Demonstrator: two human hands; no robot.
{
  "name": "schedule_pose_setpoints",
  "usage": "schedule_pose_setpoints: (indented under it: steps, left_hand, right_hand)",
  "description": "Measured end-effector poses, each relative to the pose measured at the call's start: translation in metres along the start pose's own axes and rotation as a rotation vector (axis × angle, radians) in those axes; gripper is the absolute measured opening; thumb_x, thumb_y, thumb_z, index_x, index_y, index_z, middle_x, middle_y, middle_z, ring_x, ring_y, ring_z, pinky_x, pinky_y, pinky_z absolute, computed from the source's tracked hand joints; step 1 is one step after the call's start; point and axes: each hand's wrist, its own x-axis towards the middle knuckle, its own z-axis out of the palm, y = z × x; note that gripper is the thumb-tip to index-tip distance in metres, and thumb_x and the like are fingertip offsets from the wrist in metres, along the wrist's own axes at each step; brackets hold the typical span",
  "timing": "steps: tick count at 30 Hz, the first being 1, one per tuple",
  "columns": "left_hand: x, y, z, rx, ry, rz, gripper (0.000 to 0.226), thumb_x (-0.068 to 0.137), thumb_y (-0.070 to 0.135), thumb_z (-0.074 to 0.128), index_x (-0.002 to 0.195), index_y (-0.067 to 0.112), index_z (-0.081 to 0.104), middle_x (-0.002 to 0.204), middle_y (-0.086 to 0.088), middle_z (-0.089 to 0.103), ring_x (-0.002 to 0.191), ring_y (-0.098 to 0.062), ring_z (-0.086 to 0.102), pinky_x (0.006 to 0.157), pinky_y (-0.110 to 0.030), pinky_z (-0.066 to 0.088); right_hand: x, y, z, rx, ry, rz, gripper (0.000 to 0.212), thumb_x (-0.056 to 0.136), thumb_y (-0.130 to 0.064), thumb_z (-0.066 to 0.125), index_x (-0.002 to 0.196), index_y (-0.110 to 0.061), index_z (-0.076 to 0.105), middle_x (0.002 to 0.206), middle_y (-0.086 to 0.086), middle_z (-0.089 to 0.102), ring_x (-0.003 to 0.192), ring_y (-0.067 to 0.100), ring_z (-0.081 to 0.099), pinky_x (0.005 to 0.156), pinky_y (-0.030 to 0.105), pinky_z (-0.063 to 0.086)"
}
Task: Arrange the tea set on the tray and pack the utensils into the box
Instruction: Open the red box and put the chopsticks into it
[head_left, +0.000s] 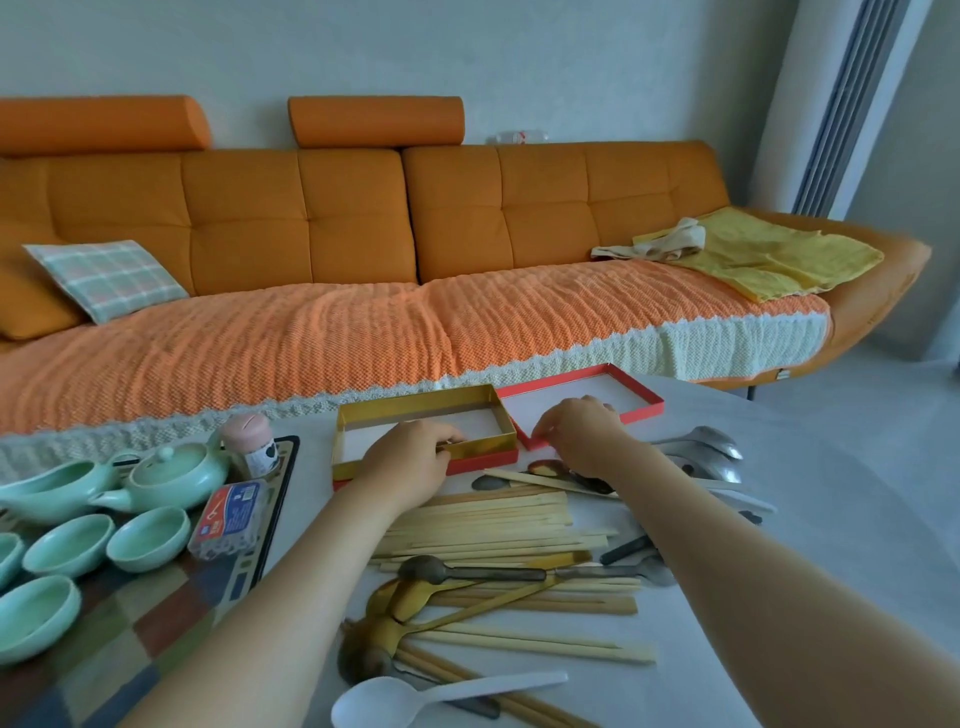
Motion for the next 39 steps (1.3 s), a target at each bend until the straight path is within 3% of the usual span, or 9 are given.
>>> schedule_pose_setpoints:
  steps: [4,8,11,16,19,23,25,29,39]
  left_hand:
    - [-0.002,-0.007,-0.004,-0.050,-0.027,-0.041,0.034,0.098,0.019,0.052,0.121,0.039,0.068,0.127,0.014,0.063,0.110,-0.013,0.059,0.088,-0.031,0.051]
    - [-0.009,-0.005,-0.012,-0.103,-0.109,-0.060,0.034,0.097,0.016,0.054,0.123,0.035,0.067,0.132,0.011,0.062,0.118,-0.015,0.057,0.096,-0.030,0.046]
    - [-0.017,-0.001,-0.017,-0.133,-0.168,-0.052,0.035,0.098,0.013,0.054,0.123,0.034,0.068,0.130,0.012,0.063,0.118,-0.014,0.057,0.092,-0.025,0.043]
    - [-0.034,0.004,-0.022,-0.111,-0.212,-0.042,0.036,0.098,0.016,0.054,0.129,0.033,0.064,0.133,0.010,0.060,0.120,-0.015,0.054,0.097,-0.025,0.041]
    - [-0.045,0.004,-0.025,-0.046,-0.119,0.005,0.037,0.098,0.025,0.056,0.133,0.033,0.058,0.131,0.010,0.057,0.123,-0.015,0.050,0.102,-0.031,0.042]
    - [-0.070,0.012,-0.031,-0.026,0.112,0.134,0.020,0.097,0.023,0.055,0.110,0.035,0.064,0.102,0.017,0.054,0.101,-0.008,0.052,0.082,-0.024,0.044]
    - [-0.086,0.013,-0.030,-0.002,0.076,0.156,0.017,0.096,0.023,0.055,0.103,0.032,0.068,0.098,0.017,0.055,0.095,-0.007,0.054,0.078,-0.022,0.045]
    - [-0.110,-0.003,-0.021,0.053,-0.109,0.125,0.020,0.095,0.035,0.060,0.111,0.032,0.072,0.108,0.017,0.056,0.102,-0.006,0.054,0.090,-0.029,0.048]
    - [-0.113,-0.020,-0.028,0.098,-0.056,0.131,0.018,0.093,0.031,0.063,0.108,0.031,0.072,0.111,0.014,0.064,0.102,-0.008,0.058,0.089,-0.031,0.051]
  right_hand:
    - [-0.003,-0.011,-0.004,0.079,-0.063,-0.076,0.039,0.097,-0.008,0.049,0.110,-0.035,0.074,0.121,-0.008,0.066,0.109,0.017,0.058,0.095,0.032,0.051]
    - [-0.013,-0.015,-0.010,0.080,-0.088,-0.104,0.039,0.098,-0.008,0.047,0.111,-0.031,0.075,0.121,-0.007,0.066,0.108,0.016,0.058,0.093,0.028,0.050]
    - [-0.023,-0.017,-0.015,0.050,-0.116,-0.115,0.040,0.098,-0.007,0.046,0.113,-0.031,0.074,0.123,-0.006,0.066,0.104,0.015,0.058,0.089,0.025,0.049]
    - [-0.045,-0.021,-0.024,0.108,-0.095,-0.104,0.050,0.093,0.002,0.045,0.128,-0.028,0.063,0.134,-0.002,0.060,0.119,0.017,0.057,0.099,0.030,0.049]
    - [-0.060,-0.034,-0.035,0.133,0.002,-0.141,0.046,0.092,0.002,0.048,0.120,-0.029,0.066,0.129,-0.004,0.061,0.110,0.015,0.060,0.095,0.032,0.052]
    - [-0.083,-0.062,-0.049,0.104,0.000,-0.223,0.033,0.095,-0.008,0.052,0.103,-0.034,0.071,0.112,-0.007,0.067,0.094,0.014,0.064,0.085,0.035,0.057]
    - [-0.097,-0.075,-0.050,0.082,-0.096,-0.252,0.027,0.095,-0.017,0.055,0.101,-0.036,0.072,0.111,-0.008,0.068,0.099,0.014,0.063,0.090,0.036,0.055]
    - [-0.122,-0.085,-0.041,0.028,-0.270,-0.291,0.032,0.089,-0.016,0.053,0.108,-0.034,0.073,0.116,-0.013,0.068,0.109,0.012,0.061,0.099,0.035,0.050]
    - [-0.116,-0.084,-0.029,0.105,-0.236,-0.252,0.016,0.095,-0.024,0.060,0.105,-0.028,0.073,0.116,-0.009,0.065,0.107,0.014,0.061,0.093,0.030,0.050]
